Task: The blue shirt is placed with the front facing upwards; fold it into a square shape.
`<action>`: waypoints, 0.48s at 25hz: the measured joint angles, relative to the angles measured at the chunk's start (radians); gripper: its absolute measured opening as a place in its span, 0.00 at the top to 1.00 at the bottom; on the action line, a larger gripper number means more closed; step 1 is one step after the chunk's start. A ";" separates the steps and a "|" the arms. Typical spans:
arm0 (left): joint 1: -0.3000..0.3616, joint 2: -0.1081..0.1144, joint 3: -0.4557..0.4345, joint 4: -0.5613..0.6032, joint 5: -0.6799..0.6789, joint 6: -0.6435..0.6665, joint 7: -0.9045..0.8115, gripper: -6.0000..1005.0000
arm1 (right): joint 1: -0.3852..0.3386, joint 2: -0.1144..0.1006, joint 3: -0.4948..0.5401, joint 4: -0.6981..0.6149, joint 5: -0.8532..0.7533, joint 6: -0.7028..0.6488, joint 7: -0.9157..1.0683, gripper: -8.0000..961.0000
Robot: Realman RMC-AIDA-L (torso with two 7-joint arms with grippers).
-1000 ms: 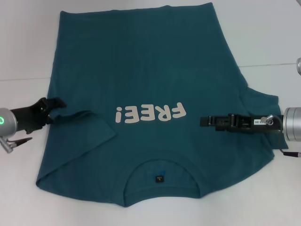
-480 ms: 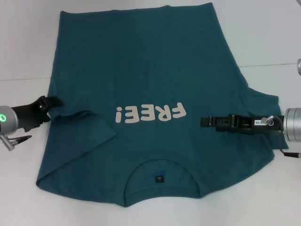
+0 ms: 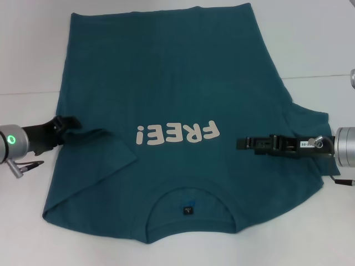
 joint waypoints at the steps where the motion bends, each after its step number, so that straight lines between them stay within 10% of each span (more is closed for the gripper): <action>1: -0.002 0.000 0.007 0.001 -0.001 0.001 0.004 0.34 | 0.000 0.000 0.000 0.000 0.000 0.000 0.000 0.24; 5: -0.002 -0.003 0.018 0.013 -0.002 0.002 0.009 0.35 | 0.000 0.000 0.000 0.004 0.000 0.000 0.000 0.24; 12: -0.002 -0.004 0.016 0.016 0.000 -0.005 0.009 0.68 | 0.000 -0.003 0.001 0.009 0.000 0.000 0.000 0.24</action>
